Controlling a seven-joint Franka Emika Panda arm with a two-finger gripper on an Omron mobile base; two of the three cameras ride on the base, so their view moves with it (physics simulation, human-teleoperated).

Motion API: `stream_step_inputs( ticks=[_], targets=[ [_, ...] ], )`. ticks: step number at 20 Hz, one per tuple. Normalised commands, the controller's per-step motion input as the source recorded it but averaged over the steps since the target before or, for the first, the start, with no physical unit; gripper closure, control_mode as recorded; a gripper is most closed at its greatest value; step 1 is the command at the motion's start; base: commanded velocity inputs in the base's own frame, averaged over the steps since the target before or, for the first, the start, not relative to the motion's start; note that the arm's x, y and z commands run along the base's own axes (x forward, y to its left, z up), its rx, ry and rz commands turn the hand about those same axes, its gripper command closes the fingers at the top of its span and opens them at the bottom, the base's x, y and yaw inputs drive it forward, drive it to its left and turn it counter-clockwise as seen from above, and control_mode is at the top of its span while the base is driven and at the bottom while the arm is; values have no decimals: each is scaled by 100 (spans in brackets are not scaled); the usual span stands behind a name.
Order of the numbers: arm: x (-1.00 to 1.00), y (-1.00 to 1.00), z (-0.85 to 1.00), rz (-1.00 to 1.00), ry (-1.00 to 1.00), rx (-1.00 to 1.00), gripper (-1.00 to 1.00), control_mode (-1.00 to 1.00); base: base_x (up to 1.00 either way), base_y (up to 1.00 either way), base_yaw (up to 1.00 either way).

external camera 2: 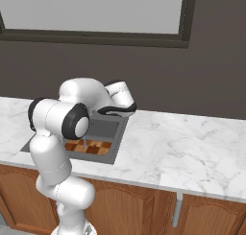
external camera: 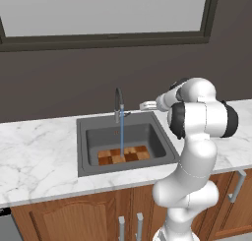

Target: Turn on the sink faucet with hot water and rinse the cutting board for ten seconds, then turn off the faucet. Push the cutting board to reach the water if necessary.

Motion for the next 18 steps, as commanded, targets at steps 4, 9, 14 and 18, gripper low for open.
stream_step_inputs(
  ticks=[4, 9, 14, 18],
  targets=[
    [0, 0, 0, 0, 0, 0, -100, -100, 0, 0, 0],
    [0, 0, 0, 0, 0, 0, -100, -100, 0, 0, 0],
    [0, 0, 0, 0, 0, 0, -100, -100, 0, 0, 0],
    [0, 0, 0, 0, 0, 0, -100, -100, 0, 0, 0]
  ],
)
